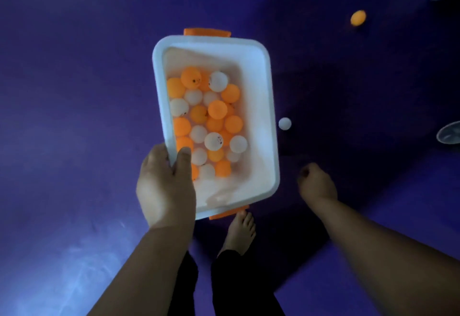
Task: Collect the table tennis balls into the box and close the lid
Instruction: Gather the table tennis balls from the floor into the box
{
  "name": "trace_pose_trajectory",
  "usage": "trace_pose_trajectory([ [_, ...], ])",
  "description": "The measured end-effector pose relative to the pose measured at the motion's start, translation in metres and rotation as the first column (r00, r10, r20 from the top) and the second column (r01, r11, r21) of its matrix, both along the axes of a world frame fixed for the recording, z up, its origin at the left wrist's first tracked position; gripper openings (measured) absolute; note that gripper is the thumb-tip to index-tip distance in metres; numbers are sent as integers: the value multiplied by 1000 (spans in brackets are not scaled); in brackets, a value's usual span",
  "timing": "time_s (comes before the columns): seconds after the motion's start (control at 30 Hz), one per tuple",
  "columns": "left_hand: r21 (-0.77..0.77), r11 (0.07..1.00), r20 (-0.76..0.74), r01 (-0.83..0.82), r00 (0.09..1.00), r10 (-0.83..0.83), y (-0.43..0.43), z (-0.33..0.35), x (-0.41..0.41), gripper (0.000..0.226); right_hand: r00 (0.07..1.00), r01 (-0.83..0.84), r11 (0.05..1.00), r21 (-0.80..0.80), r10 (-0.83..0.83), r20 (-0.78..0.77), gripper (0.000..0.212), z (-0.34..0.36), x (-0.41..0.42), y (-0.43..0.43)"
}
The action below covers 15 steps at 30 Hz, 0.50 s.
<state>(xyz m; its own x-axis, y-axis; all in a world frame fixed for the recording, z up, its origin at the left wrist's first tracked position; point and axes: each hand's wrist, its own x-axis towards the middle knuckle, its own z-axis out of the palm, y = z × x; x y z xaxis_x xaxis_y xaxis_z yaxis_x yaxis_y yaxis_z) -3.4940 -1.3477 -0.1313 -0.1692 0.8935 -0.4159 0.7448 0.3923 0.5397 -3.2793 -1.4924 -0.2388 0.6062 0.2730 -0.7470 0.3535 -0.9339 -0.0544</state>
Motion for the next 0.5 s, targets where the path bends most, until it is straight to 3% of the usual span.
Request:
trace_pose_trajectory([
  [0.23, 8, 1000, 43, -10, 999, 10, 52, -22, 43, 21, 982, -189, 980, 70, 187, 24, 49, -27, 41, 61],
  [0.33, -30, 999, 28, -41, 999, 42, 70, -44, 48, 31, 994, -110, 990, 88, 109, 12, 53, -60, 43, 81],
  [0.5, -104, 993, 2, -48, 999, 48, 98, -83, 45, 19, 999, -48, 990, 133, 50, -11, 53, -112, 39, 104],
])
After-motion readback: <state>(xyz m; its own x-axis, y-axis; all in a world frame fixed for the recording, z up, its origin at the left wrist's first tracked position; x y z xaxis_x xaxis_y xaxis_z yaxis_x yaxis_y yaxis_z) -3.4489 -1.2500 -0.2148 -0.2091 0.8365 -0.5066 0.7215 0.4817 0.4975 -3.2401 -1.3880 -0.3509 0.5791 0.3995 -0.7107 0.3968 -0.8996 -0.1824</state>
